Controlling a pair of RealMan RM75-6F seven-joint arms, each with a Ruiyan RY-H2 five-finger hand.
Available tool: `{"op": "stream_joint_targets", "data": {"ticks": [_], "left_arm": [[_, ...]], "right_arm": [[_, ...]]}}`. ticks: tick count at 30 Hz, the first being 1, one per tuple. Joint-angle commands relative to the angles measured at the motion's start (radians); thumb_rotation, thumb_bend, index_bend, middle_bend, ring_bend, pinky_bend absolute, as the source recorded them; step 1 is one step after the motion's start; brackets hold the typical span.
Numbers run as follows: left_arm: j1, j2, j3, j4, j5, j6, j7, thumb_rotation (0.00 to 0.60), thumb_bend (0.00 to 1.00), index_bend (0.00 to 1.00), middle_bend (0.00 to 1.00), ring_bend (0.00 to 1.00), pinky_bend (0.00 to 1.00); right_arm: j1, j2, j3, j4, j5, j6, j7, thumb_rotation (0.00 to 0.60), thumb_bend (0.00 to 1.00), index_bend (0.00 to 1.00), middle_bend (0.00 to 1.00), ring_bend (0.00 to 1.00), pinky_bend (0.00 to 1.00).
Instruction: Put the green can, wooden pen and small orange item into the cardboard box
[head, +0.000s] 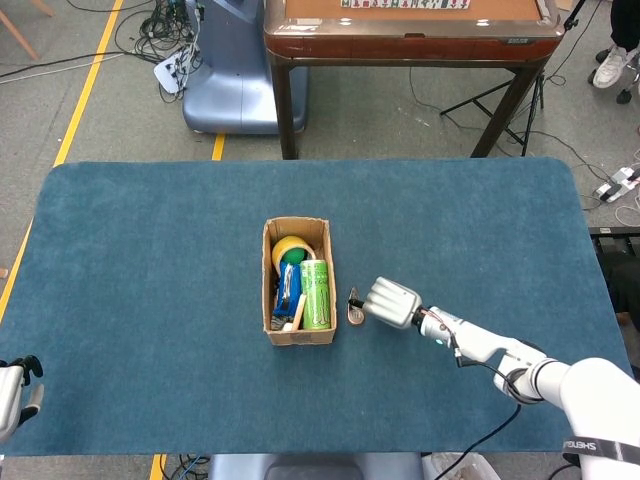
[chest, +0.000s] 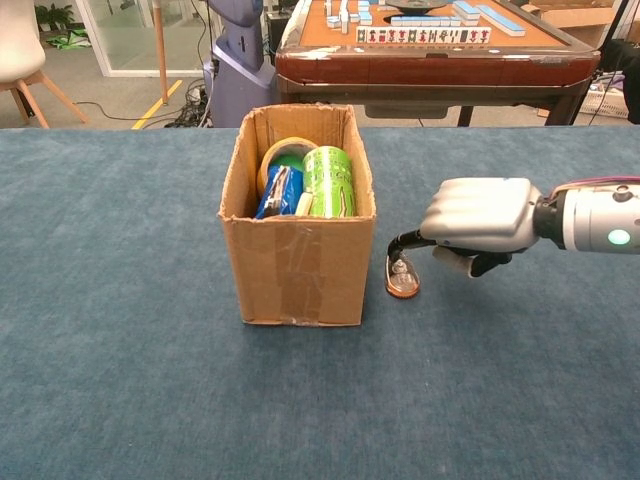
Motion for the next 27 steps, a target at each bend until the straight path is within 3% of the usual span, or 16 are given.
{"op": "stream_joint_targets", "data": {"ticks": [1,9,14,27], "left_arm": [[0.000,0.000,0.000,0.000,0.000,0.000,0.000,0.600,0.37,0.50,0.54,0.45,0.56],[-0.002,-0.001,0.001,0.001,-0.002,-0.001,0.002,0.600,0.37,0.50,0.54,0.45,0.56],[-0.002,-0.003,0.002,0.002,-0.001,0.001,0.004,0.600,0.37,0.50,0.54,0.45,0.56],[-0.001,0.001,0.005,0.001,0.006,0.004,-0.007,0.600,0.37,0.50,0.54,0.45,0.56]], "right_arm": [[-0.006,0.005,-0.001,-0.007,0.005,-0.003,-0.006,0.600,0.87,0.34,0.93,0.98,1.00],[-0.017,0.017,0.002,-0.016,0.009,0.009,-0.006,0.600,0.87,0.49,0.93,0.98,1.00],[-0.020,0.013,0.009,-0.013,0.008,0.023,-0.004,0.600,0.87,0.49,0.93,0.98,1.00],[-0.016,-0.009,0.025,0.002,0.003,0.045,0.005,0.600,0.87,0.38,0.93,0.98,1.00]]}}
